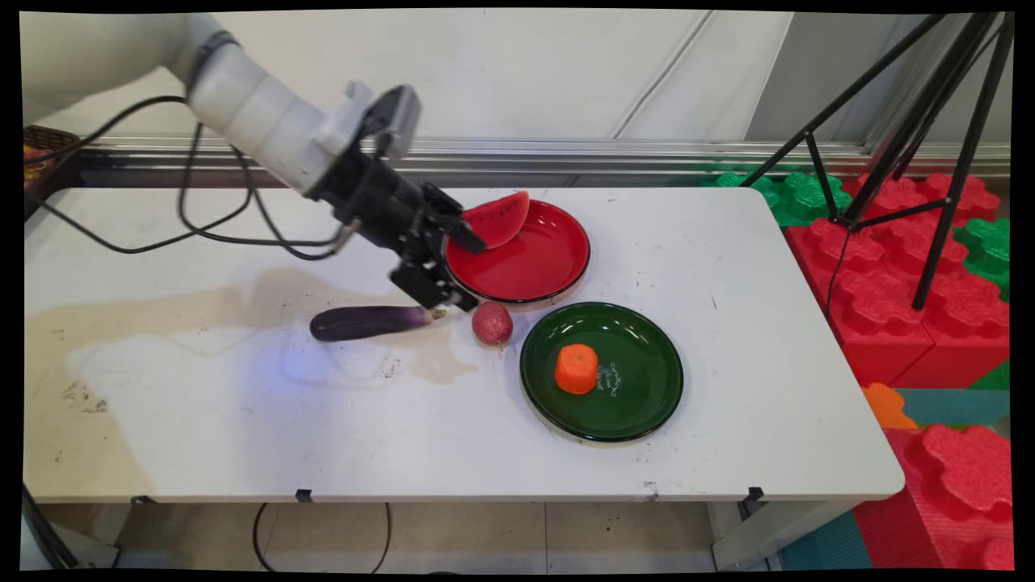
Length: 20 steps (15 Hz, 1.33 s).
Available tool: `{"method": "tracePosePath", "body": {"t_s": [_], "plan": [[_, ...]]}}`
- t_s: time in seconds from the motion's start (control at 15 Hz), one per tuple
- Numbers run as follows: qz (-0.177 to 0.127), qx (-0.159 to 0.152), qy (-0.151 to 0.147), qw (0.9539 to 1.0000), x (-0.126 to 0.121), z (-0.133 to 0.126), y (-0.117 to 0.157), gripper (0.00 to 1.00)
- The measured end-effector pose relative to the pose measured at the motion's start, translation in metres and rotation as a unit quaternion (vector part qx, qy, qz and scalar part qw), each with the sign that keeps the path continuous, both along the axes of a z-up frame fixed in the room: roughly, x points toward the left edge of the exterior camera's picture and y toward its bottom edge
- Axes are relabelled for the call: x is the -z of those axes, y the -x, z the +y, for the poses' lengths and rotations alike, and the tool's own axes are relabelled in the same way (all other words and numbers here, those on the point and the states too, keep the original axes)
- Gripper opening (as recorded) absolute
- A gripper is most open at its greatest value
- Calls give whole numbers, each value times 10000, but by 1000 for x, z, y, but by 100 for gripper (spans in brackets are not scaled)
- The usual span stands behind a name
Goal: Pick up the mandarin from the green plate
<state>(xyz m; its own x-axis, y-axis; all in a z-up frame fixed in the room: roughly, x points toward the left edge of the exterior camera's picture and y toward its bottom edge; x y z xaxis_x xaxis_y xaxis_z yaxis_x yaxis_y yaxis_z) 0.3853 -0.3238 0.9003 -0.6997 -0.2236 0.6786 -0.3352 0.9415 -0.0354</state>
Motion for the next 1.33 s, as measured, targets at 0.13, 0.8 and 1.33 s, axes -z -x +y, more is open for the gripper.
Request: {"method": "tracePosePath", "body": {"t_s": [0.13,0.8,1.33], "plan": [[-47,39,-14,10000,9,-8,20,100],[-484,338,-87,9982,53,-38,94,100],[-941,642,-119,9934,91,-51,135,100]]}}
